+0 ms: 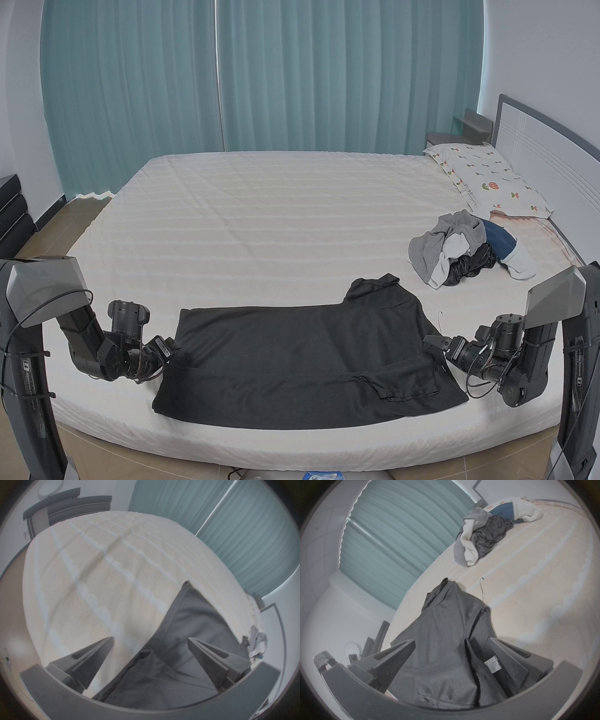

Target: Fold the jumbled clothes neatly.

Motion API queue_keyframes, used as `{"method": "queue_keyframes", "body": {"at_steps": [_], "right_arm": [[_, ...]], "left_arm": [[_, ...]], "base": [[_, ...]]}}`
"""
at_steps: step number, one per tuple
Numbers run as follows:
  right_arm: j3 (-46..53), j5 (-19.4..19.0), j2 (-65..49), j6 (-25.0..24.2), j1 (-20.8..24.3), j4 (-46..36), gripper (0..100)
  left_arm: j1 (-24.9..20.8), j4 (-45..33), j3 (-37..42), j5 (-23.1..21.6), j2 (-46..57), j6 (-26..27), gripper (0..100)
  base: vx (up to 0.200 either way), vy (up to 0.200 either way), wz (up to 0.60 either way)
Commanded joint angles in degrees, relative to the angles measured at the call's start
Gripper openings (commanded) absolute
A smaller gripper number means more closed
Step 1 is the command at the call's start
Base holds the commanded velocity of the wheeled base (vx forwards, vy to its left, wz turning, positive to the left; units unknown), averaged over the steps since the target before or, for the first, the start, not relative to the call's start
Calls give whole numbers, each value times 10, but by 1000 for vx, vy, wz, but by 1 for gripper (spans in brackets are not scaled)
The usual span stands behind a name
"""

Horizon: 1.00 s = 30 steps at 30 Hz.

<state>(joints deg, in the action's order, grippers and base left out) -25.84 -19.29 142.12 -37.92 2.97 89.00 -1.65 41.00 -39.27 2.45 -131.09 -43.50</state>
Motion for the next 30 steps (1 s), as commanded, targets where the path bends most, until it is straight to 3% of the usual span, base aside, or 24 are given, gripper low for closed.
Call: {"method": "queue_keyframes", "body": {"at_steps": [1, 5, 17, 27, 30], "right_arm": [[-3, -1, -11, -23, -6, 5, 100], [-3, -1, -4, -23, -4, 5, 100], [-15, 1, 19, -24, -5, 5, 100], [-15, 0, 24, -24, -7, 4, 100], [-14, -1, 24, -24, -7, 4, 100]], "left_arm": [[10, 19, 13, -31, 23, -23, 100], [18, 18, 14, -52, 21, -25, 100], [22, 49, -5, -42, 20, -41, 100], [20, 57, -98, -41, -9, -41, 100], [22, 58, -163, -44, -52, -37, 100]], "base": [[0, 0, 0], [100, 0, 0], [17, 0, 0], [0, 0, 0], [0, 0, 0]]}}
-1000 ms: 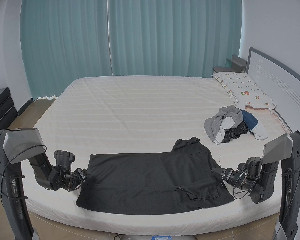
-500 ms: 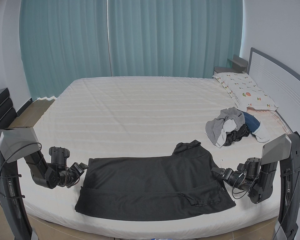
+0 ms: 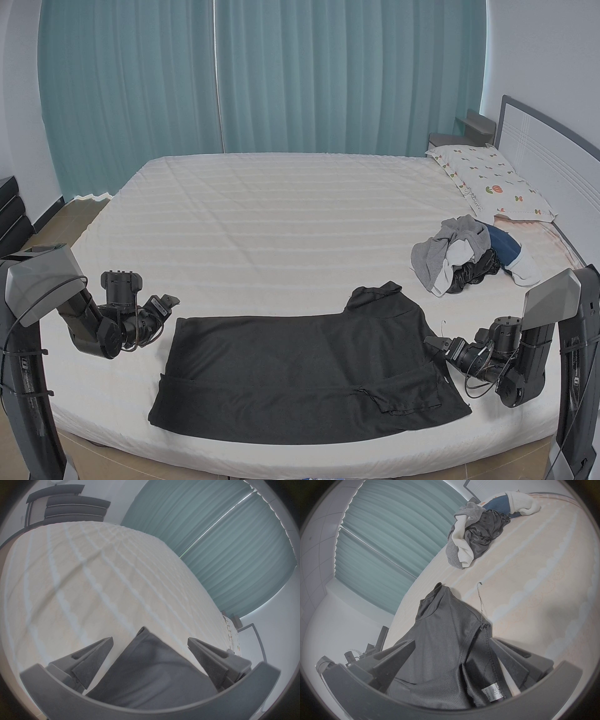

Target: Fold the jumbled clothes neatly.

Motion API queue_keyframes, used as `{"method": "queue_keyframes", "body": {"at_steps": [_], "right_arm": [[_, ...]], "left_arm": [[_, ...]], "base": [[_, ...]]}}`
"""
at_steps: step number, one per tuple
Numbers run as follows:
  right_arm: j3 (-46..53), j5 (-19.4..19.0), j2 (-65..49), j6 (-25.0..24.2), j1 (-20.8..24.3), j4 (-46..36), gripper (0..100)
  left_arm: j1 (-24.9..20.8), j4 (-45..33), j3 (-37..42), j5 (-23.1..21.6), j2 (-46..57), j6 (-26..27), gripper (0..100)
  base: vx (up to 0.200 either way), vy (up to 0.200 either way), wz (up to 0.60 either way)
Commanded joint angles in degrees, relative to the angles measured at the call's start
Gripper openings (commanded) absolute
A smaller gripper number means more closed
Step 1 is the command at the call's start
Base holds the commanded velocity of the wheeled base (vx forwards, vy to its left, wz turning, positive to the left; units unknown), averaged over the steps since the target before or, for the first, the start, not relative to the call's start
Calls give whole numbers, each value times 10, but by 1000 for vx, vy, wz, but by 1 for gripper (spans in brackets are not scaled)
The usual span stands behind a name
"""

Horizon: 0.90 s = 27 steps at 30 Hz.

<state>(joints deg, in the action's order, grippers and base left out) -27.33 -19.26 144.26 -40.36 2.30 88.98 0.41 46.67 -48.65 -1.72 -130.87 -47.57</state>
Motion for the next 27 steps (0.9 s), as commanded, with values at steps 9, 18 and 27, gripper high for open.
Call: {"method": "queue_keyframes", "body": {"at_steps": [9, 18, 27], "right_arm": [[3, 0, 2, 0, 3, 4, 100], [4, 1, 5, 0, 5, 4, 100], [3, 1, 6, 1, 6, 4, 100]], "left_arm": [[-5, 3, -171, -7, -139, 56, 100], [-6, 37, -170, -5, -171, 121, 100], [-17, 45, -155, -10, -167, 121, 100]], "base": [[0, 0, 0], [0, 0, 0], [0, 0, 0]]}}
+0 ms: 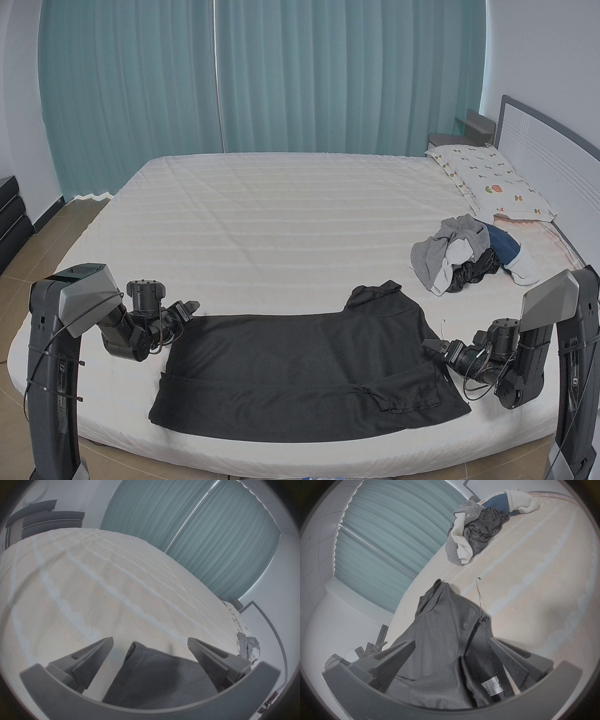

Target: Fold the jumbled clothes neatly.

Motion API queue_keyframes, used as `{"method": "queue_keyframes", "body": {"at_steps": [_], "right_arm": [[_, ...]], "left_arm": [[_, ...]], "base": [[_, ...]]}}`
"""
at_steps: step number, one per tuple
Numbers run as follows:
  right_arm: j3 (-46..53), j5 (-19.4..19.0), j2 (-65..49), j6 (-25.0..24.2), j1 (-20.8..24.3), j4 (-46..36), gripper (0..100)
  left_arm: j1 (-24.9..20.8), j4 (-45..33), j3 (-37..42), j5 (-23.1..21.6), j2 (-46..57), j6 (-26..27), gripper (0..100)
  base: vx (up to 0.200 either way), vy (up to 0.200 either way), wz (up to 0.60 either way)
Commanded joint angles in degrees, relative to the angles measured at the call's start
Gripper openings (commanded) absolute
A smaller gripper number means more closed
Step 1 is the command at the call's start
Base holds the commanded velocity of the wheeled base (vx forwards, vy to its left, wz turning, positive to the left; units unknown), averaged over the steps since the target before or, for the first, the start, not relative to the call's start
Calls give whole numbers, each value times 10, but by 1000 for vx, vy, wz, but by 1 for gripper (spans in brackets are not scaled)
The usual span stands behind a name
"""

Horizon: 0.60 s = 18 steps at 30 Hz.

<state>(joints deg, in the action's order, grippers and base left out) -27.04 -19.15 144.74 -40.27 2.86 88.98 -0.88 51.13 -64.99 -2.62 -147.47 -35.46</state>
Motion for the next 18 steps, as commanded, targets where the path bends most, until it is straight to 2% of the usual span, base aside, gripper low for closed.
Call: {"method": "queue_keyframes", "body": {"at_steps": [1, 6, 7, 11, 18], "right_arm": [[0, 0, 1, 0, 0, 4, 100], [0, 0, 1, 0, 0, 4, 100], [0, 0, 1, 0, 0, 4, 100], [-1, 0, 1, 0, 0, 4, 100], [-12, 4, -16, 6, 0, 4, 100]], "left_arm": [[-6, 1, 11, -1, -1, 0, 100], [-10, 5, 18, -2, -2, 1, 100], [-10, 5, 17, -1, -2, 1, 0], [-10, 12, 12, 2, -5, 3, 0], [-4, 73, 36, 9, -5, 0, 0]], "base": [[0, 0, 0], [0, 0, 0], [0, 0, 0], [0, 0, 0], [0, 0, 0]]}}
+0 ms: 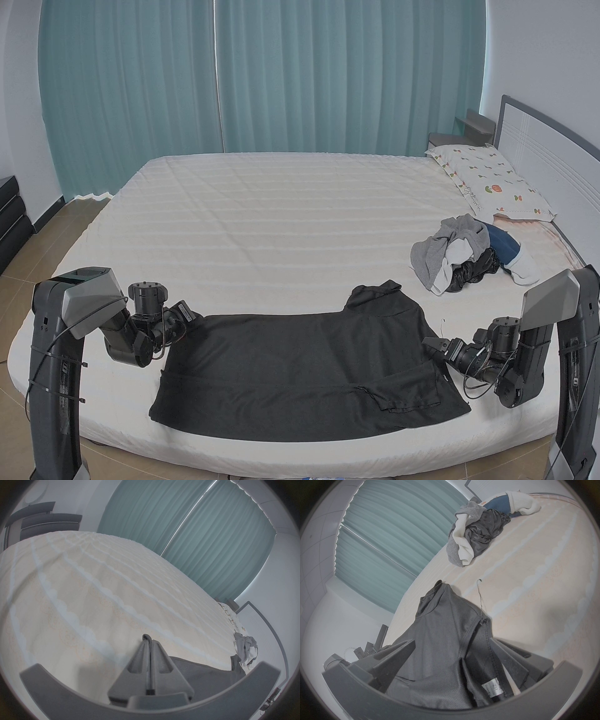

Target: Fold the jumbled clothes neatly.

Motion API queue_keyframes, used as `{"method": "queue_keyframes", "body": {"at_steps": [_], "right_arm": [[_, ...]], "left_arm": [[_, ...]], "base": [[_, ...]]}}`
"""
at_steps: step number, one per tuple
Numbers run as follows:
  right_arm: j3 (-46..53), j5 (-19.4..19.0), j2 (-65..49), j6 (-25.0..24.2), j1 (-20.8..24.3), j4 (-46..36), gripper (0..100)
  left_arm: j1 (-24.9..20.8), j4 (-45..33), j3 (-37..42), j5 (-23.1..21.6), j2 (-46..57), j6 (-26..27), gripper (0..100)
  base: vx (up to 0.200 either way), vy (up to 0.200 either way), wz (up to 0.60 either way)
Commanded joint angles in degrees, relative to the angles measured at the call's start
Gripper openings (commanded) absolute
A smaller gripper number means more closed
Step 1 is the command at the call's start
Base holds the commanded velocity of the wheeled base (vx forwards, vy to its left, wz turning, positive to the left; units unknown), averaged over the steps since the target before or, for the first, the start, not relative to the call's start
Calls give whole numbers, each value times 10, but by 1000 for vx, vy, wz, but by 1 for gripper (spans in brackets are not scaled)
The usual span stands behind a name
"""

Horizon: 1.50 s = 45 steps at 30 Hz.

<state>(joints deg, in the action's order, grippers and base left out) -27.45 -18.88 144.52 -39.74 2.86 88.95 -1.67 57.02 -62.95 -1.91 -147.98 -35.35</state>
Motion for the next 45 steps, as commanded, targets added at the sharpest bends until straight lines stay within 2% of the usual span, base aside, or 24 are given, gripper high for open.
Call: {"method": "queue_keyframes", "body": {"at_steps": [1, 7, 8, 10, 11, 15, 19, 22, 31, 36, 37, 45], "right_arm": [[-11, 3, -19, 2, 0, 4, 100], [-56, 34, -24, 9, 13, -19, 100], [-84, 36, -32, 19, 14, -62, 100], [-122, 40, -41, 36, 21, -118, 100], [-122, 40, -41, 36, 21, -118, 100], [-251, 92, -19, 71, 33, -229, 100], [-339, 100, 14, 98, 37, -309, 100], [-382, 109, 32, 114, 36, -335, 100], [-516, 120, 96, 108, 34, -426, 100], [-527, 120, 104, 107, 33, -433, 100], [-527, 120, 104, 107, 33, -433, 0], [-513, 112, 92, 98, 34, -413, 0]], "left_arm": [[4, 19, 19, 2, 1, -2, 0], [4, 26, 25, 7, 6, -25, 0], [5, 27, 31, 10, 10, -47, 0], [6, 27, 34, 10, 13, -56, 0], [6, 27, 34, 10, 13, -56, 0], [9, 27, 42, 9, 14, -58, 0], [9, 28, 55, 8, 16, -58, 0], [9, 28, 55, 7, 18, -58, 0], [9, 28, 56, 8, 18, -57, 0], [9, 28, 56, 8, 18, -58, 0], [9, 28, 56, 8, 18, -58, 0], [9, 28, 56, 7, 18, -58, 0]], "base": [[0, 0, 0], [0, 0, 0], [0, 0, 0], [0, 0, 0], [0, 0, 0], [0, 0, 0], [0, 0, 0], [0, 0, 0], [0, 0, 0], [0, 0, 0], [0, 0, 0], [0, 0, 0]]}}
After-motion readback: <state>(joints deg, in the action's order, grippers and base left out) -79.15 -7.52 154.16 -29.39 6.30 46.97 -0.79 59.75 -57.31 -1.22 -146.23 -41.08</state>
